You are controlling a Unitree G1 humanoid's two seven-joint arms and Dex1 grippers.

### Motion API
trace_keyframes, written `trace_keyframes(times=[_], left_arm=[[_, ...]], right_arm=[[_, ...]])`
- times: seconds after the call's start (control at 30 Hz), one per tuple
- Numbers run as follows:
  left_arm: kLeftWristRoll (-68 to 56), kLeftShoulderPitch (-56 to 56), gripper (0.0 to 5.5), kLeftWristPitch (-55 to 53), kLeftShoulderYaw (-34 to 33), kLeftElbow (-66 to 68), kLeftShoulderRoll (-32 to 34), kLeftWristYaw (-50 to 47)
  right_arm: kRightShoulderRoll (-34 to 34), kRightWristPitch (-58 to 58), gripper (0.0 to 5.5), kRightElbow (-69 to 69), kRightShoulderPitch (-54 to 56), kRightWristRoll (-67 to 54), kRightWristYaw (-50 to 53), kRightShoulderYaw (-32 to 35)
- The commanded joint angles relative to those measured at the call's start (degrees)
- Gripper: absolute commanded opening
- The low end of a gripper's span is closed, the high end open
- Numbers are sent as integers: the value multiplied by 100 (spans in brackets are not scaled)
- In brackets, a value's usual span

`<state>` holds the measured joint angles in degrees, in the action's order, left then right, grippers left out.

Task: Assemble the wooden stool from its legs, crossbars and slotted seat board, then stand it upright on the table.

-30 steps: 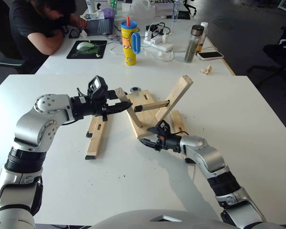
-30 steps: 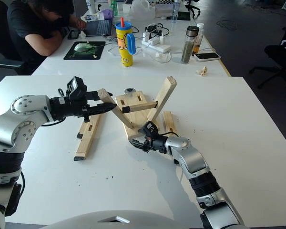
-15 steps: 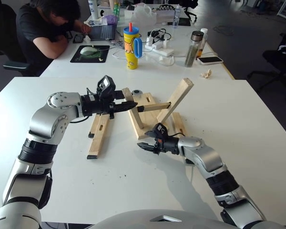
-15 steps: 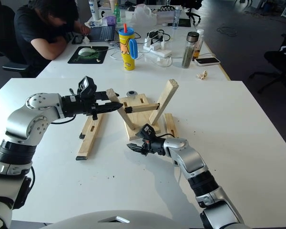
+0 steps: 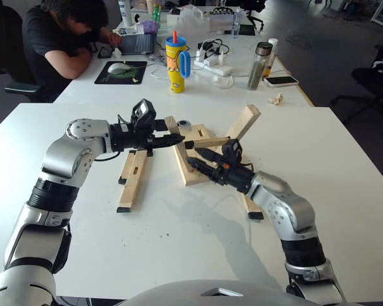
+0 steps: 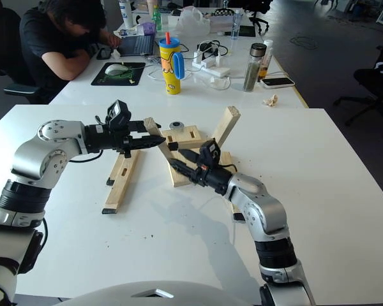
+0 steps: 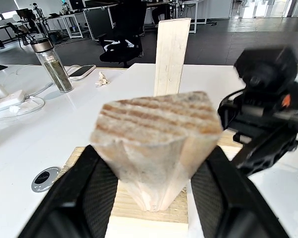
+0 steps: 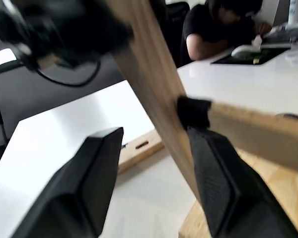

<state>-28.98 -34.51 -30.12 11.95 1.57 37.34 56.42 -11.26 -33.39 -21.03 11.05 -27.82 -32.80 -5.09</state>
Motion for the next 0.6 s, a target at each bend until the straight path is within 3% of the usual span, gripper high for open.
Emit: trace_keyframes(times=[0.03,0.17,0.4,0.47,0.6], left_arm=[[512,688,200,-574,756,448,20,196],[523,640,200,-556,797,492,-17,236],[506,610,200,-606,862,447,-41,245],[511,619,200,-605,877,437,-45,232],[495,645,200,-625,874,362,-47,187]], right_arm=[[9,873,164,-174,271,1076,685,-262],[11,1861,95,304,568,2681,1512,-881],[276,2970,1,764,589,4289,2533,-1668],[342,2594,0,1027,435,4524,2603,-1797],[188,776,0,2073,145,4776,1897,-2198]])
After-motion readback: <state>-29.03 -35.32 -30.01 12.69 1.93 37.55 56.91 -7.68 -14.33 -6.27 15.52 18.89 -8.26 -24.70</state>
